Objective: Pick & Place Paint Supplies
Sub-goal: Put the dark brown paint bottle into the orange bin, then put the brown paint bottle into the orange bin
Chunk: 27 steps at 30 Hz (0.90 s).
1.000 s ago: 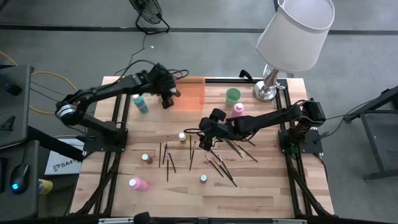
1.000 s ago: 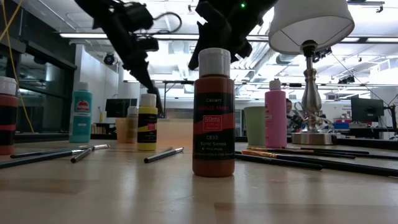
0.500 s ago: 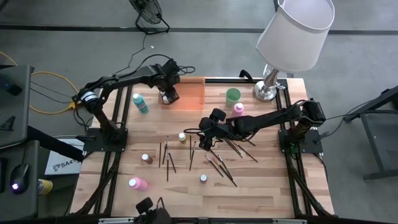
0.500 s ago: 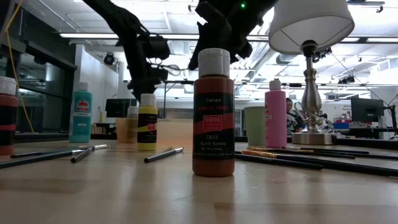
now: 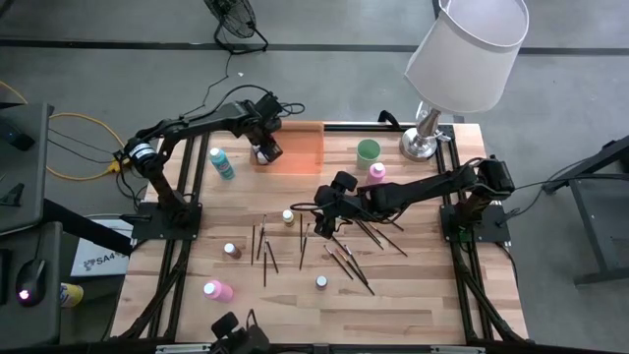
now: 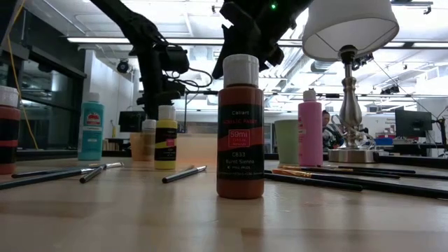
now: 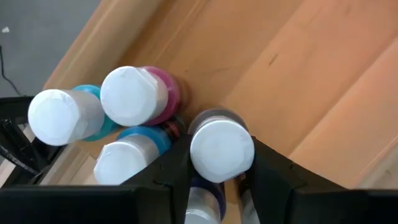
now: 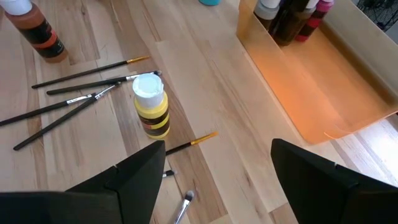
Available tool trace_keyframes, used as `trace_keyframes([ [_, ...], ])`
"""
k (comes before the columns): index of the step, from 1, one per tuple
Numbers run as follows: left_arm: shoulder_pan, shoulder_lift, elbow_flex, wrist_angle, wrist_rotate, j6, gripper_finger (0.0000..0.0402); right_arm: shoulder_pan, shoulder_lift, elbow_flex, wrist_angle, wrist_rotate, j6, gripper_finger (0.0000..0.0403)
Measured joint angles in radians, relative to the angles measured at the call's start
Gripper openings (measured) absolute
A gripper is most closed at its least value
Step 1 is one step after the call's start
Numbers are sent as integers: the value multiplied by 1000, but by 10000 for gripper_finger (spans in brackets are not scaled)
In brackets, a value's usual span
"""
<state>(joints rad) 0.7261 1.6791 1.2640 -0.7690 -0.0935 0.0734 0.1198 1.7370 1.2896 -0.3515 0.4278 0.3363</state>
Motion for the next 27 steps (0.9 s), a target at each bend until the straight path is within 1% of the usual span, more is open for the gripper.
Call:
trace_keyframes([
  [3,0,0,0,2,6,-1,151,0,0,0,0,0,0,286],
  [6,0,0,0,2,6,-1,165,0,0,0,0,-2,0,286],
  [12,0,0,4,2,-14,13,169,0,0,0,1,-13,4,286],
  [23,-9,-2,160,-155,-31,32,171,0,0,0,-19,-8,6,286],
  [27,-19,-39,176,-185,-26,35,172,8,0,-32,-27,27,28,286],
])
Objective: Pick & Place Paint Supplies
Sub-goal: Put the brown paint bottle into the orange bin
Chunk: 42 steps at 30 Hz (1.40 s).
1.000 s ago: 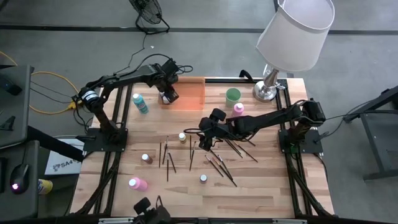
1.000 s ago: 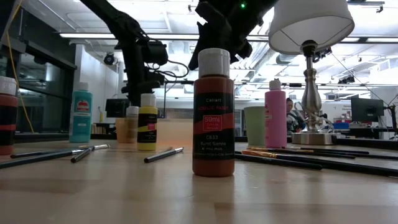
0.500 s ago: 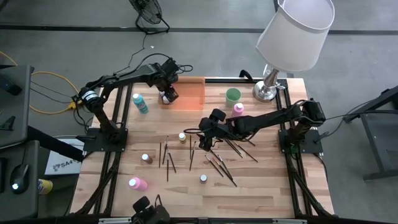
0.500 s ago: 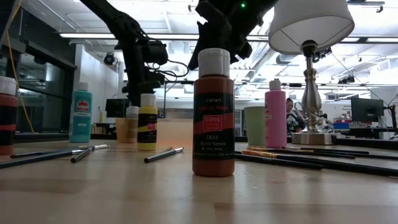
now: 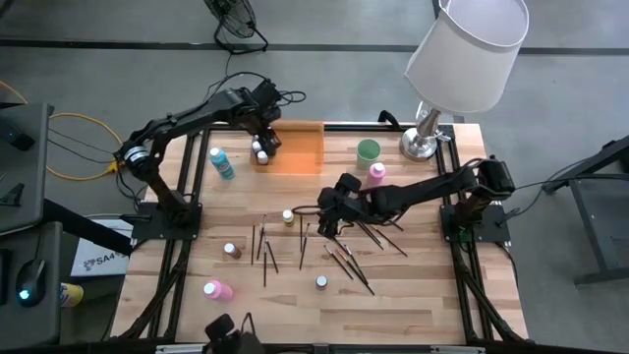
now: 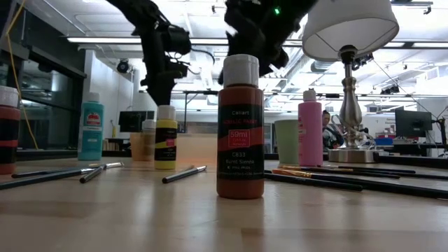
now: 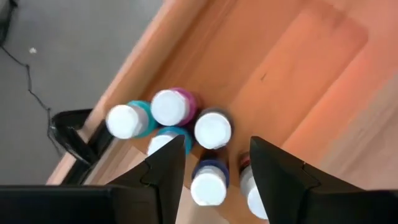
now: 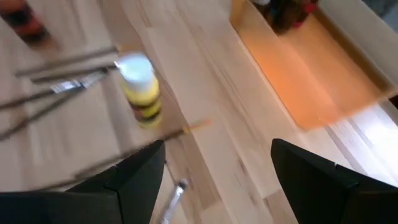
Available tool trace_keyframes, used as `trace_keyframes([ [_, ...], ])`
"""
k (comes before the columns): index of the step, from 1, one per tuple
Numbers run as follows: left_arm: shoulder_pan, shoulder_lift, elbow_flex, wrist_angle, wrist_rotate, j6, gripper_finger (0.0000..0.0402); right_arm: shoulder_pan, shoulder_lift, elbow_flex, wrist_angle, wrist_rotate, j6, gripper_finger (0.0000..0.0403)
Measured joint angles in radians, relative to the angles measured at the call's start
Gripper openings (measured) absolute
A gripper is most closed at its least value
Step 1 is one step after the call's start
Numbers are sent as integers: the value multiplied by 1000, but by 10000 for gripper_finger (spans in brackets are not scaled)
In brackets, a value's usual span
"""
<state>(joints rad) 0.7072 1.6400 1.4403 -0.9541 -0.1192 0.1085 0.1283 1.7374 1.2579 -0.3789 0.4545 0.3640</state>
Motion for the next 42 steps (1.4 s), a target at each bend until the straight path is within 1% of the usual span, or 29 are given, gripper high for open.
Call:
trace_keyframes([
  [3,-12,-52,-10,-2,5,1,172,16,0,-59,-2,46,36,286],
  [9,-92,-194,-64,30,6,-5,172,81,-2,-159,10,49,152,286],
  [12,-151,-276,-123,59,6,-9,172,130,-19,-193,-4,76,219,286],
  [15,-216,-358,-204,123,5,-17,172,194,-53,-231,-15,107,292,286],
  [17,-257,-412,-265,153,5,-29,172,247,-79,-265,7,132,324,286],
  [22,-378,-532,-411,264,8,-49,172,392,-86,-353,125,195,342,286],
  [25,-447,-582,-470,321,8,-59,172,460,-79,-401,236,247,393,286],
  [27,-490,-602,-493,352,8,-61,172,494,-79,-431,340,272,393,286],
  [30,-539,-611,-512,387,8,-62,172,523,-74,-457,479,244,333,286],
  [32,-570,-610,-512,391,8,-61,172,534,-55,-459,514,204,275,286],
  [36,-615,-603,-512,417,7,-61,172,539,33,-461,559,145,261,286],
  [39,-633,-604,-513,432,7,-60,172,528,110,-463,657,142,255,286],
  [42,-630,-604,-513,428,5,-57,172,522,154,-463,820,148,178,286],
])
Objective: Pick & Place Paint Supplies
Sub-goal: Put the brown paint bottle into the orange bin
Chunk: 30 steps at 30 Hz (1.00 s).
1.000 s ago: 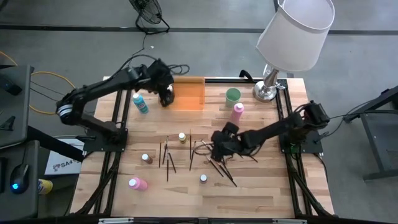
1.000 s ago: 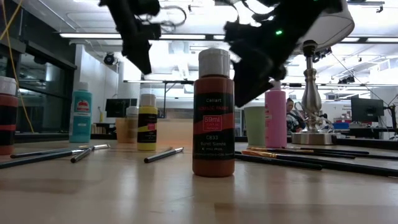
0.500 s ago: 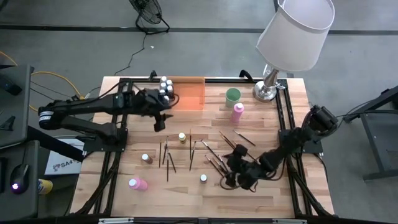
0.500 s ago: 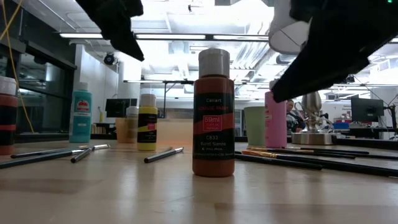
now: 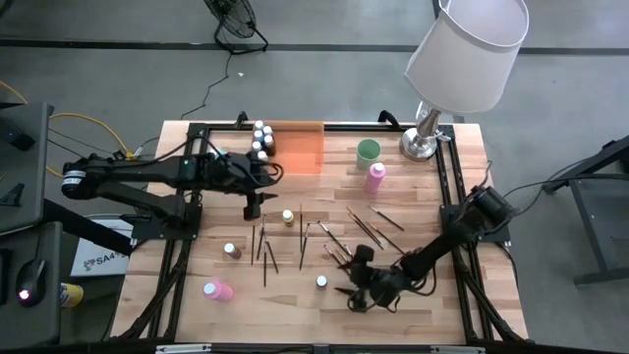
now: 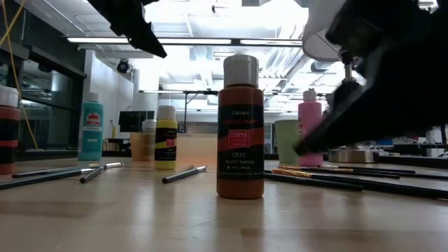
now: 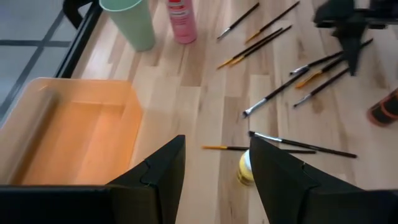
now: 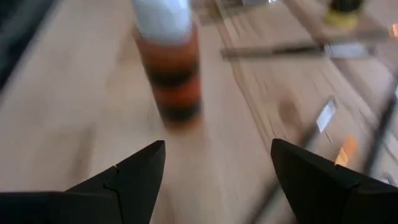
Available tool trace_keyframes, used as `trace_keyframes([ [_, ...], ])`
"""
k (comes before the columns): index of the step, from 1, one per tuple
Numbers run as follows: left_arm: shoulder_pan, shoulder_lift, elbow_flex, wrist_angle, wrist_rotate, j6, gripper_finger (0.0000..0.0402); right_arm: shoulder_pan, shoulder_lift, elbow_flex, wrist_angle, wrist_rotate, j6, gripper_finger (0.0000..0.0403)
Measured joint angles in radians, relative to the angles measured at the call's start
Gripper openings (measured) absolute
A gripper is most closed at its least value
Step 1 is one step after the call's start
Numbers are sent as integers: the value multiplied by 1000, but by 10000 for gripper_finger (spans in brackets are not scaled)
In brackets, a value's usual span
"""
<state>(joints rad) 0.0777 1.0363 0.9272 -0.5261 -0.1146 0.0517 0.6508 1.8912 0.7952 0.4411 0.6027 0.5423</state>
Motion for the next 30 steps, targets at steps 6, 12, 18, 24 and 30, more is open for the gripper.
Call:
trace_keyframes([
  [6,0,0,0,1,-1,1,172,-2,31,2,113,13,-93,286],
  [12,0,0,0,2,-1,3,172,-24,109,7,217,-28,-107,286],
  [18,0,0,0,2,1,0,172,-52,192,29,355,-85,-150,286],
  [24,0,0,0,1,2,-1,172,-65,242,93,365,-115,-188,286],
  [30,0,0,0,3,8,-1,172,-72,258,105,356,-139,-180,268],
])
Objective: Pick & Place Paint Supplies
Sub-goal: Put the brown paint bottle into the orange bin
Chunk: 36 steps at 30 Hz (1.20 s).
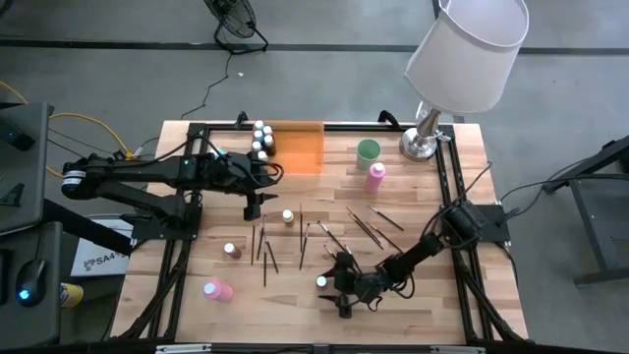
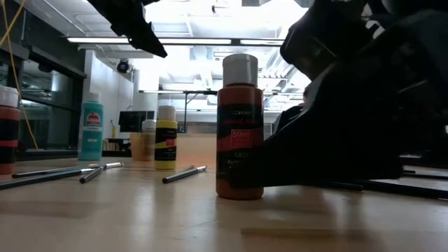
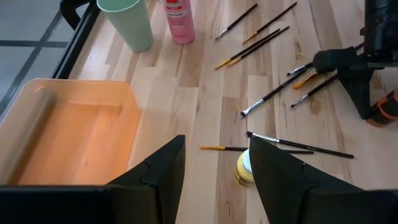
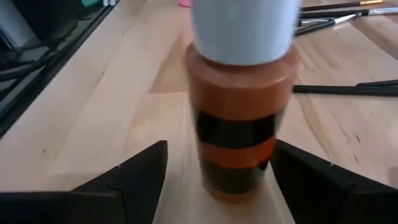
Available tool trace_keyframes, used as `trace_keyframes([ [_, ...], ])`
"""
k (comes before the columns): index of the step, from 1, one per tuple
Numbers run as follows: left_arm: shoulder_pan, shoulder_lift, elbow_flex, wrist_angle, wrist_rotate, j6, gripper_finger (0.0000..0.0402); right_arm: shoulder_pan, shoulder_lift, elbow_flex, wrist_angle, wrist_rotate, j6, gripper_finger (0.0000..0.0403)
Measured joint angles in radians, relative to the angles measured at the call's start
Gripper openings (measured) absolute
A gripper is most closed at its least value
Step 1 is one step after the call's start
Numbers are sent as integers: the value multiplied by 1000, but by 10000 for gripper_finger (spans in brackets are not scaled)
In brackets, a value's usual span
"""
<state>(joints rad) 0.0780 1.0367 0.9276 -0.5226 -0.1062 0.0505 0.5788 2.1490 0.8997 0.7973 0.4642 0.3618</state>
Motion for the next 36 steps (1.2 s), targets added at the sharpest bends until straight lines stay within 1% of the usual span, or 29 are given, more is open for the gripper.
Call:
trace_keyframes([
  [4,0,0,0,-2,4,0,172,0,0,0,0,0,-1,222],
  [10,0,0,0,-1,7,0,172,-6,0,0,0,2,-1,140],
  [13,0,0,0,-1,7,-1,172,-11,0,0,0,1,12,111],
  [16,0,0,0,4,14,7,172,-29,-7,0,-6,-13,65,107],
  [19,0,0,0,18,23,47,172,-70,-33,-1,-37,-63,94,109],
  [25,0,37,2,106,158,116,172,-179,-125,-1,-165,-158,97,109],
  [28,0,65,2,110,229,145,172,-235,-194,-1,-265,-176,67,109],
  [31,0,99,2,112,262,155,172,-295,-263,-1,-366,-187,61,113],
  [36,0,165,2,176,292,154,172,-378,-320,-1,-423,-218,46,112],
])
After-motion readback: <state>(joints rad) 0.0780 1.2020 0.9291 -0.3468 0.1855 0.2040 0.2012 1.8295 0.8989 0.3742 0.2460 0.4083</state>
